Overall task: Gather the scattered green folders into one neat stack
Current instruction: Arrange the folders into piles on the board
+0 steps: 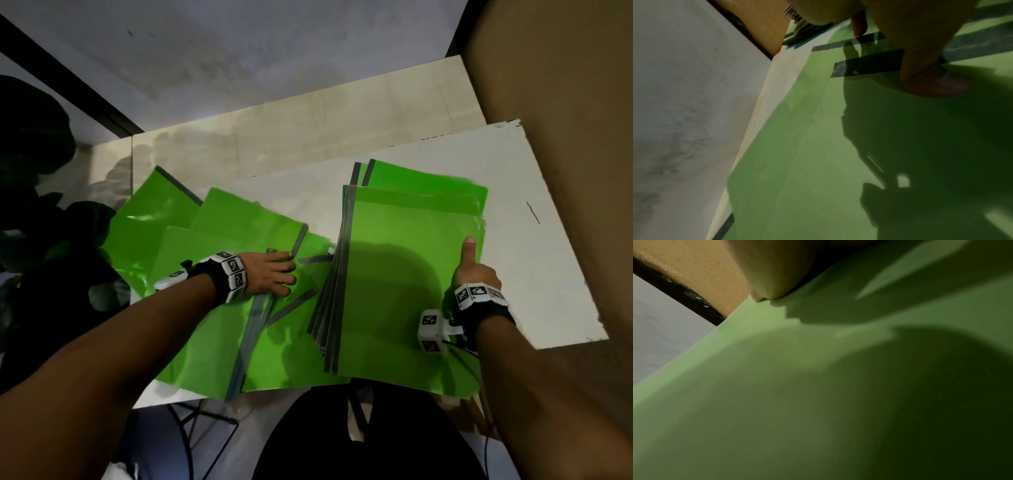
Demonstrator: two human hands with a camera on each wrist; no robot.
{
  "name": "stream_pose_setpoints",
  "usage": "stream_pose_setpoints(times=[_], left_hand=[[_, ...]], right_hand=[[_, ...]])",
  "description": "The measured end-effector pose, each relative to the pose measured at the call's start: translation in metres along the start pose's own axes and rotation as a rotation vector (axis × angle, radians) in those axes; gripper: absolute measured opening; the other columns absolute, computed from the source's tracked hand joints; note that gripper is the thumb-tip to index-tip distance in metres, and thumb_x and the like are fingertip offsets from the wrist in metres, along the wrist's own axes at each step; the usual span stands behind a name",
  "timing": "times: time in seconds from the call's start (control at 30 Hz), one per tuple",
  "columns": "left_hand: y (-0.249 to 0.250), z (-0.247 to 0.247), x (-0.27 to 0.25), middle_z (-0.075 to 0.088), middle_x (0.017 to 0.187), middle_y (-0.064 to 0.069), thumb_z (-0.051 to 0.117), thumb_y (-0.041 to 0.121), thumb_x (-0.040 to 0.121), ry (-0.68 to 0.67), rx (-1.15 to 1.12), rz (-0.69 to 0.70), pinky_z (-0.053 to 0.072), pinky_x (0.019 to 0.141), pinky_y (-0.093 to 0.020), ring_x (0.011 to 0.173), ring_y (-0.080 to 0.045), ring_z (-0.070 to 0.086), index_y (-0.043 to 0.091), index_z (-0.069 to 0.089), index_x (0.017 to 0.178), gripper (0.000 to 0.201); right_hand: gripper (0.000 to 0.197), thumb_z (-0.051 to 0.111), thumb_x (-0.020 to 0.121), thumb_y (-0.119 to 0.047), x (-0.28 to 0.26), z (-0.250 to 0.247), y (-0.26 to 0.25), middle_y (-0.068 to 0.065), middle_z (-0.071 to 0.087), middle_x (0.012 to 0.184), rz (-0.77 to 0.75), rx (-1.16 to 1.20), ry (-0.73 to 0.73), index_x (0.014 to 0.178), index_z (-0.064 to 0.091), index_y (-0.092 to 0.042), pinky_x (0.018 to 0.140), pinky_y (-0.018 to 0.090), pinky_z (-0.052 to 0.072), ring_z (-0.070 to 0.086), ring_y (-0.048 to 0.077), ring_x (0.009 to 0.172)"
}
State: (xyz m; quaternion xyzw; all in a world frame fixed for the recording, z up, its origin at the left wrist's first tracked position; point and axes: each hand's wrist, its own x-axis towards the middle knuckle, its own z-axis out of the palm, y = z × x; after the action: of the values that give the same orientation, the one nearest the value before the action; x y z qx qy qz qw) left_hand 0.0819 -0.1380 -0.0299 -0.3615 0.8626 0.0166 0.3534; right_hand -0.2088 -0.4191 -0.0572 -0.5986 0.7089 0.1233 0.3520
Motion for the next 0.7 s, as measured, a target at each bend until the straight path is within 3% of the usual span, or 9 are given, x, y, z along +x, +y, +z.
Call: stream_pose_setpoints(times=[0.03, 0.1, 0.2, 0.3, 0.4, 0.47, 0.53, 0.6, 0.7], left_hand=[[-0.003, -0.002, 0.003, 0.064, 0.105, 0.002, 0.052, 0.017, 0.076, -0.017, -0.019, 0.020, 0.021, 0.114, -0.044, 0.110, -0.028, 0.050, 0.026, 0.062, 0.092, 0.021], [-0.008, -0.004, 0.006, 0.067, 0.095, 0.006, 0.054, 0.018, 0.072, -0.062, -0.102, 0.036, 0.037, 0.107, -0.044, 0.097, -0.024, 0.062, 0.026, 0.066, 0.090, 0.023], [-0.022, -0.010, 0.000, 0.068, 0.088, 0.010, 0.067, 0.024, 0.069, -0.119, -0.247, -0.007, 0.050, 0.091, -0.037, 0.085, -0.019, 0.066, 0.031, 0.068, 0.088, 0.020], [-0.053, -0.030, -0.026, 0.061, 0.115, 0.009, 0.065, 0.032, 0.074, -0.233, -0.341, -0.090, 0.042, 0.091, -0.037, 0.103, -0.022, 0.060, 0.032, 0.066, 0.100, 0.025], [-0.089, -0.059, -0.061, 0.058, 0.122, 0.010, 0.054, 0.043, 0.086, -0.343, -0.436, -0.290, 0.030, 0.100, -0.032, 0.114, -0.019, 0.054, 0.030, 0.060, 0.112, 0.030], [-0.106, -0.074, -0.092, 0.064, 0.115, 0.007, 0.053, 0.043, 0.089, -0.340, -0.511, -0.480, 0.032, 0.098, -0.028, 0.110, -0.019, 0.056, 0.032, 0.058, 0.114, 0.028], [-0.118, -0.085, -0.126, 0.068, 0.102, 0.000, 0.062, 0.042, 0.085, -0.202, -0.700, -0.709, 0.041, 0.090, -0.030, 0.100, -0.025, 0.062, 0.030, 0.063, 0.106, 0.024], [-0.125, -0.093, -0.154, 0.068, 0.090, -0.010, 0.071, 0.033, 0.080, 0.085, -0.910, -0.948, 0.047, 0.078, -0.033, 0.089, -0.030, 0.065, 0.018, 0.065, 0.096, 0.023], [-0.131, -0.104, -0.170, 0.058, 0.088, -0.014, 0.068, 0.006, 0.083, 0.441, -1.226, -1.230, 0.043, 0.068, -0.020, 0.086, -0.020, 0.057, 0.009, 0.059, 0.100, 0.020]], right_hand=[[0.094, 0.016, 0.088, -0.074, -0.002, 0.000, -0.002, 0.025, 0.054, 0.129, 0.052, 0.048, 0.016, 0.141, 0.037, 0.001, 0.093, 0.041, 0.040, 0.054, 0.035, 0.118], [0.097, 0.018, 0.089, -0.075, 0.001, 0.002, -0.003, 0.023, 0.055, 0.129, 0.094, 0.088, 0.054, 0.132, 0.046, 0.007, 0.094, 0.040, 0.040, 0.054, 0.033, 0.119], [0.082, 0.010, 0.093, -0.067, 0.004, 0.002, 0.001, 0.031, 0.057, 0.120, 0.033, 0.016, -0.002, 0.136, 0.050, -0.010, 0.079, 0.040, 0.039, 0.057, 0.038, 0.109], [0.097, 0.005, 0.085, -0.077, -0.004, -0.003, -0.004, 0.031, 0.058, 0.118, 0.044, 0.034, -0.007, 0.128, 0.056, -0.007, 0.078, 0.040, 0.039, 0.058, 0.038, 0.106], [0.131, 0.000, 0.053, -0.090, -0.017, -0.006, -0.009, 0.022, 0.056, 0.128, 0.096, 0.170, 0.009, 0.130, 0.048, 0.004, 0.092, 0.041, 0.042, 0.055, 0.032, 0.116], [0.110, 0.008, 0.075, -0.084, -0.019, -0.007, -0.007, 0.025, 0.057, 0.124, 0.073, 0.128, -0.009, 0.132, 0.049, 0.002, 0.087, 0.041, 0.042, 0.057, 0.032, 0.105], [0.085, 0.010, 0.091, -0.070, -0.020, -0.013, -0.007, 0.030, 0.058, 0.117, 0.029, 0.079, -0.043, 0.130, 0.055, -0.008, 0.076, 0.039, 0.040, 0.056, 0.033, 0.093], [0.092, 0.008, 0.090, -0.072, -0.019, -0.016, -0.007, 0.032, 0.058, 0.115, 0.039, 0.078, -0.081, 0.123, 0.058, -0.002, 0.076, 0.038, 0.039, 0.058, 0.037, 0.098], [0.099, 0.007, 0.087, -0.076, -0.019, -0.020, -0.006, 0.032, 0.058, 0.108, 0.040, 0.073, -0.094, 0.109, 0.062, 0.004, 0.078, 0.039, 0.040, 0.058, 0.038, 0.097]])
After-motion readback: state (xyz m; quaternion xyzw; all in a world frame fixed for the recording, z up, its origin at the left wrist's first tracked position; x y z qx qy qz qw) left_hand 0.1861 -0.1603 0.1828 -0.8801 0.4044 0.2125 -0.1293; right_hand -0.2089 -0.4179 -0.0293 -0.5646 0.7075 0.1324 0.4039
